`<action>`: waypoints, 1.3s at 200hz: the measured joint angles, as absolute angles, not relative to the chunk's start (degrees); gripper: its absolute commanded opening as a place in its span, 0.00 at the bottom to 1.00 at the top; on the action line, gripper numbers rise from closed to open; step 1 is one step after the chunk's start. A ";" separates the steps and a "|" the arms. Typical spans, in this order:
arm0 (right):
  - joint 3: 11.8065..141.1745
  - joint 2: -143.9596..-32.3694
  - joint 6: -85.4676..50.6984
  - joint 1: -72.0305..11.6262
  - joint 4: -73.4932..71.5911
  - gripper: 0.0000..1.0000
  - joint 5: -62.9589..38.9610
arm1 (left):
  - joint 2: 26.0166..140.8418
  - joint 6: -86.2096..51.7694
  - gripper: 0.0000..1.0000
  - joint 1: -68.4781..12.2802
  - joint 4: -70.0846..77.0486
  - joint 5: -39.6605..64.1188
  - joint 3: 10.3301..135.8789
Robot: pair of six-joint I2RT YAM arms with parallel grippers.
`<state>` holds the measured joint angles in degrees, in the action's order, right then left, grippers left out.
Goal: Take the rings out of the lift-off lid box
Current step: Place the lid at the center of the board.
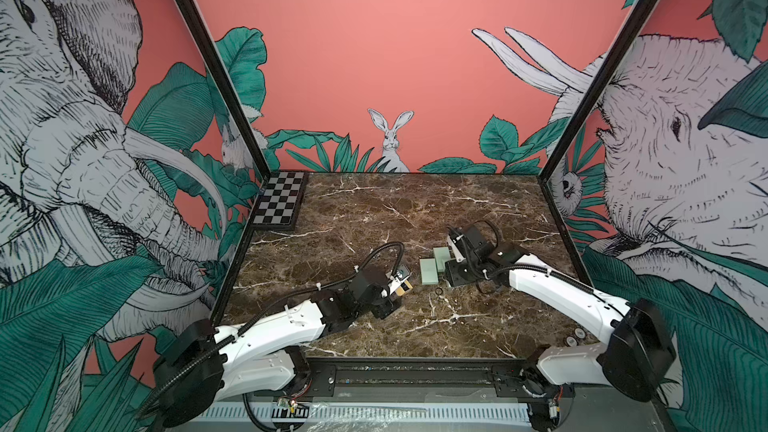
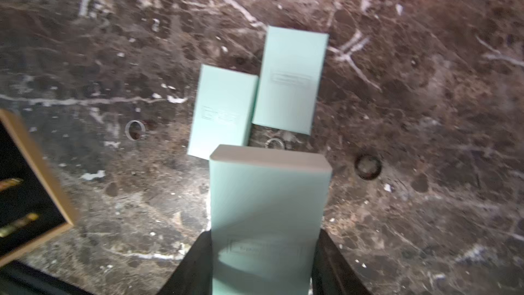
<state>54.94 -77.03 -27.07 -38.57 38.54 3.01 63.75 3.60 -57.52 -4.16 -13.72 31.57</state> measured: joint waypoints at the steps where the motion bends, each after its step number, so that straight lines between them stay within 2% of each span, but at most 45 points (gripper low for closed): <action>1: 54.89 -77.03 -27.11 -38.57 38.59 0.34 3.11 | 63.75 3.40 0.39 -57.54 -4.10 -14.02 31.53; 60: 48.80 -78.41 -32.01 -37.04 41.63 0.34 6.76 | 64.95 -12.71 0.41 -62.96 1.69 -33.91 28.36; 93: 45.78 -81.06 -34.02 -37.01 40.05 0.35 3.27 | 67.35 -16.10 0.45 -63.22 6.24 -39.55 25.32; 119: 44.93 -82.19 -34.59 -37.01 39.75 0.40 1.43 | 67.51 -16.29 0.47 -62.59 9.56 -41.63 23.59; 136: 44.93 -82.19 -34.59 -37.01 39.51 0.48 0.89 | 67.96 -16.38 0.48 -61.76 11.66 -41.60 23.44; 154: 44.95 -82.15 -34.59 -37.01 39.57 0.63 0.40 | 68.58 -16.93 0.49 -60.18 13.02 -41.15 23.42; 168: 44.95 -81.82 -34.54 -37.01 39.72 0.69 0.10 | 68.66 -18.00 0.49 -58.04 13.37 -40.25 23.27; 212: 46.81 -77.71 -34.28 -37.01 42.87 0.81 0.86 | 67.37 -17.93 0.48 -53.93 13.15 -39.22 22.98; 227: 48.27 -75.37 -34.09 -37.01 43.97 0.90 1.89 | 66.50 -17.96 0.48 -53.49 13.32 -38.37 22.70; 235: 48.93 -73.93 -33.91 -37.01 44.31 0.99 2.50 | 66.35 -18.00 0.48 -53.41 13.69 -38.30 22.22; 260: 51.29 -70.17 -33.17 -37.01 44.97 0.99 3.79 | 66.65 -18.72 0.47 -53.19 15.00 -37.60 19.18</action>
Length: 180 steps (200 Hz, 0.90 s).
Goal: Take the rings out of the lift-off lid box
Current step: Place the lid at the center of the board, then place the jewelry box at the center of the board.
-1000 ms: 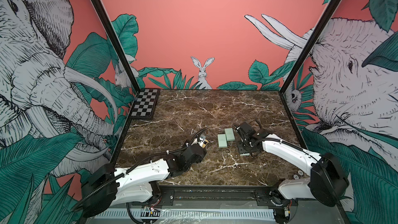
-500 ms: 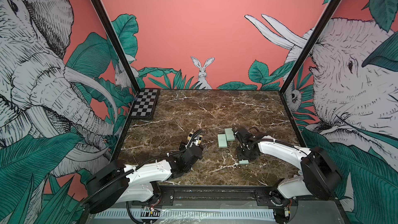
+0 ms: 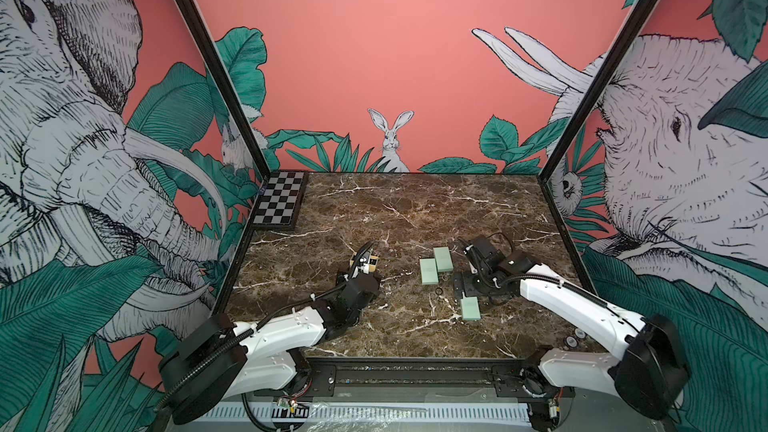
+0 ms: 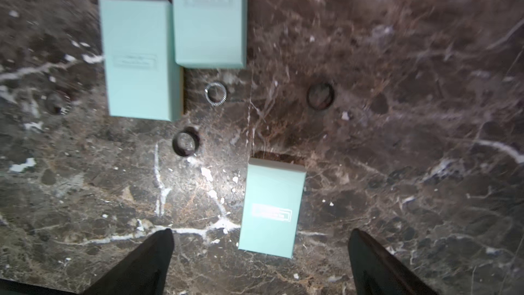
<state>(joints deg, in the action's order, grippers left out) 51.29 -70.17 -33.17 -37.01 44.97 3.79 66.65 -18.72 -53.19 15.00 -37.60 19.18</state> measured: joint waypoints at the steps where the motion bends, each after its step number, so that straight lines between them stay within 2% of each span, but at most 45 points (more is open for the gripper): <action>1: 51.46 -70.04 -33.06 -37.01 45.04 0.99 3.84 | 66.70 -18.76 0.47 -53.19 15.07 -37.60 19.11; 53: 56.97 -72.03 -32.32 -37.01 42.00 0.99 0.80 | 77.10 -21.76 0.45 -53.19 22.13 -34.39 14.83; 99: 56.53 -72.40 -33.21 -37.01 36.49 0.99 -3.44 | 81.52 -22.41 0.49 -54.33 28.56 -32.03 15.22; 154: 60.18 -78.78 -32.34 -37.01 35.77 0.99 -6.28 | 82.59 -19.31 0.68 -55.81 28.12 -26.89 18.33; 180: 60.75 -80.12 -31.83 -37.01 35.81 0.99 -6.74 | 79.24 -19.27 0.89 -55.83 24.73 -26.17 18.33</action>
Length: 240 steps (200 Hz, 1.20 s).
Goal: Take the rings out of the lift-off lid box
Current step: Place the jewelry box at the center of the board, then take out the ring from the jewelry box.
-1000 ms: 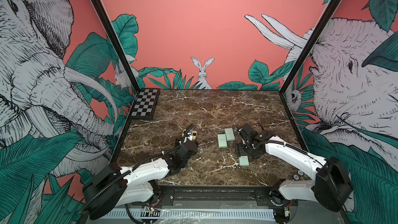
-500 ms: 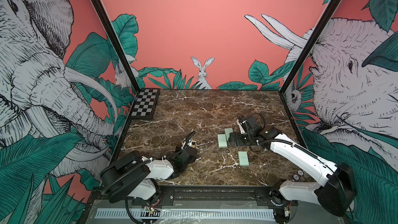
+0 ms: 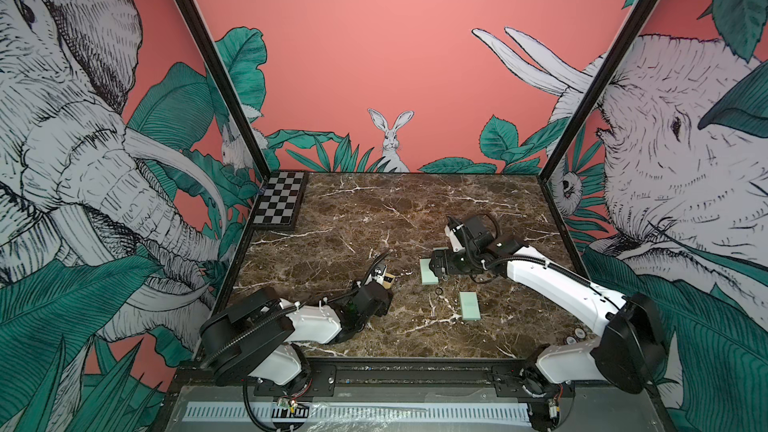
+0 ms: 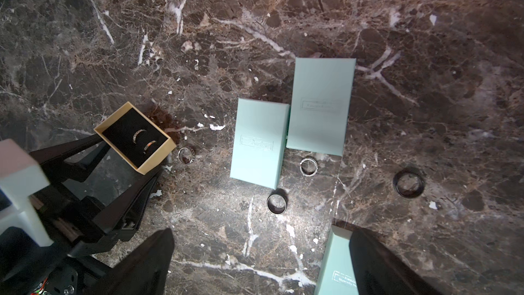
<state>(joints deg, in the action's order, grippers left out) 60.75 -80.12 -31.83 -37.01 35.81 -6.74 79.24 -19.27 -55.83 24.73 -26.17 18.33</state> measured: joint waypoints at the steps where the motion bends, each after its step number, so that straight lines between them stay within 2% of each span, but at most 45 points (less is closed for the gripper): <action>1: 60.77 -80.14 -31.81 -37.01 35.81 0.99 -6.76 | 78.87 -19.40 0.90 -55.83 24.45 -26.11 18.33; 5: 60.90 -80.31 -31.73 -37.01 35.79 0.99 -6.79 | 77.80 -19.42 0.98 -55.83 23.73 -26.11 18.33; 9: 60.99 -80.47 -31.68 -37.01 35.77 0.99 -6.87 | 76.40 -19.84 0.99 -55.83 22.94 -26.04 18.31; 43: 62.02 -83.29 -31.29 -37.04 35.53 0.99 -8.23 | 63.02 -22.39 1.00 -55.83 16.03 -25.87 18.22; 105: 67.81 -90.52 -32.40 -42.85 34.79 0.82 -8.25 | 44.56 -32.82 0.99 -54.33 -3.68 -25.93 19.46; 115: 68.66 -91.64 -33.47 -44.45 34.46 0.78 -8.14 | 44.47 -33.71 1.00 -52.47 -6.96 -24.86 21.23; 128: 70.11 -93.56 -34.72 -46.54 34.50 0.68 -7.88 | 46.33 -34.22 0.99 -49.34 -11.60 -22.48 24.77; 154: 73.49 -98.35 -37.95 -50.13 34.28 0.59 -7.70 | 55.46 -34.13 0.99 -42.81 -18.72 -15.20 33.01; 173: 75.77 -101.14 -39.81 -52.25 34.44 0.57 -7.73 | 61.01 -33.85 0.99 -39.33 -22.39 -11.64 36.67; 228: 80.03 -104.79 -44.10 -55.61 34.17 0.38 -7.92 | 60.75 -35.16 0.92 -29.65 -27.38 -2.26 36.95; 240: 80.64 -106.10 -44.97 -55.83 33.95 0.38 -8.21 | 61.78 -35.44 0.91 -29.15 -28.97 -1.17 37.60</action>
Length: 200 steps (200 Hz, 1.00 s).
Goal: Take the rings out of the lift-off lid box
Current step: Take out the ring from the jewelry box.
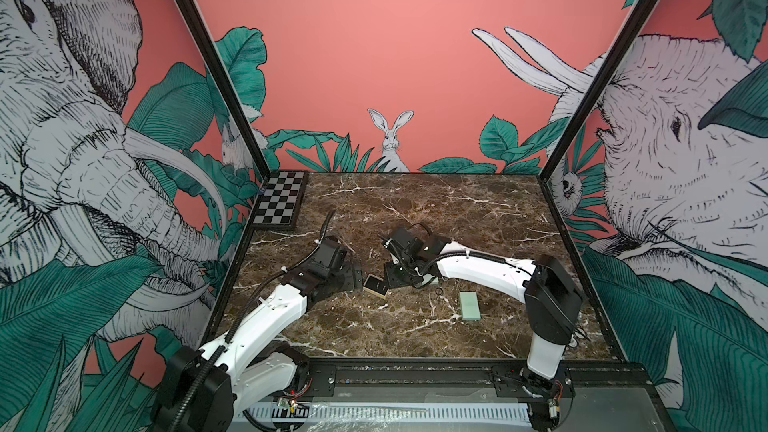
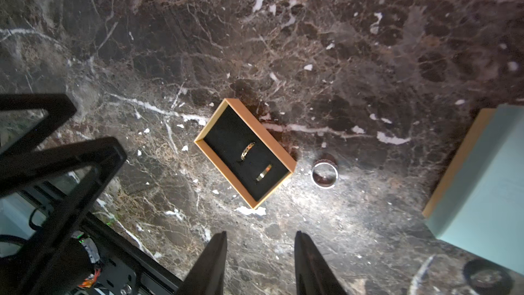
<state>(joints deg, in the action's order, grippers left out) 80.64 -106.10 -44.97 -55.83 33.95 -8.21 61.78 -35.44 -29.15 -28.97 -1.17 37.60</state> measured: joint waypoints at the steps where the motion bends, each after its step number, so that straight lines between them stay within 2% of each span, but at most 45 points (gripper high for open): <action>1: 80.73 -106.26 -44.97 -55.88 33.98 0.38 -8.32 | 61.87 -35.46 0.91 -29.12 -29.04 -1.08 37.65; 63: 85.34 -112.77 -46.46 -56.62 35.16 0.34 -8.56 | 63.13 -36.40 0.90 -29.06 -31.62 1.98 38.50; 84: 86.94 -113.75 -46.63 -56.75 35.59 0.29 -8.34 | 63.02 -36.47 0.89 -29.06 -31.62 2.26 38.46; 200: 88.44 -116.29 -47.16 -58.24 37.91 0.28 -8.12 | 63.09 -37.10 0.85 -29.04 -31.51 2.81 37.12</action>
